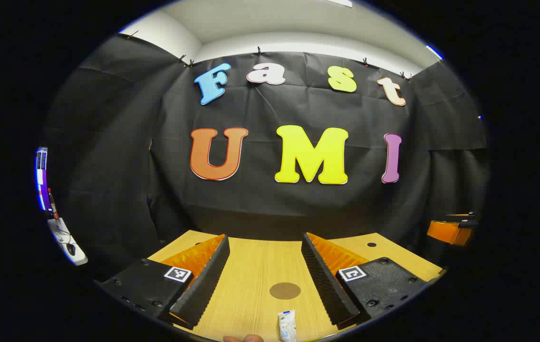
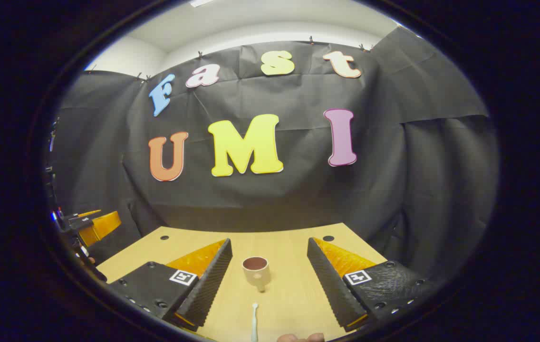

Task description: Put the toothbrush and toothpaste on the desktop into the cup, then pick up the cup and place it on the coaster on the desktop.

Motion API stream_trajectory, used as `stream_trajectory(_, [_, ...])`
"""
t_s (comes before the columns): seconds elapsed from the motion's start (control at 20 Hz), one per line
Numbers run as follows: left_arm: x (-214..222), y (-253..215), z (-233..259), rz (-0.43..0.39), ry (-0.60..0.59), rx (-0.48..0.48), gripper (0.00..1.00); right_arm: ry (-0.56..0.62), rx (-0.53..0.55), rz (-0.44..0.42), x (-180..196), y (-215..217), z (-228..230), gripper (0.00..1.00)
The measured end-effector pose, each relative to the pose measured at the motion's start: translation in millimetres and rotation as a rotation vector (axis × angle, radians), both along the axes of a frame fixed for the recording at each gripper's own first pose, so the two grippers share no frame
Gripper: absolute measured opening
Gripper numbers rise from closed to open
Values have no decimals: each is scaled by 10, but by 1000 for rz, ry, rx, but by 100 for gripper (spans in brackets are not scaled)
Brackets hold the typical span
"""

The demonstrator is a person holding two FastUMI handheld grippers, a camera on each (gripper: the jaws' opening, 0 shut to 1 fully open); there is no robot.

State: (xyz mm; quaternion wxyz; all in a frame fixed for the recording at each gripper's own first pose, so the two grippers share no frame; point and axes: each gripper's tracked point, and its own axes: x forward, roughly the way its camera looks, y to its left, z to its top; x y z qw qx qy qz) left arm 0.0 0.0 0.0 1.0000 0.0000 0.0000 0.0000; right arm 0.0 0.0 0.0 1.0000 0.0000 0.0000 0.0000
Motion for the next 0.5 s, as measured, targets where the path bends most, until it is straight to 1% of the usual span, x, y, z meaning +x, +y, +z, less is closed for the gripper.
stream_trajectory(0.05, [4,-7,-5,5,3,6,96,-10,-18,-2,10,-19,16,98])
stream_trajectory(0.15, [3,-42,-49,21,20,12,96,-6,-44,11,64,-34,-18,97])
stream_trajectory(0.35, [-42,-66,-21,64,17,27,96,7,-32,71,130,-20,-43,98])
stream_trajectory(0.5, [-58,-66,-15,99,20,26,96,20,-56,92,167,-39,-64,98])
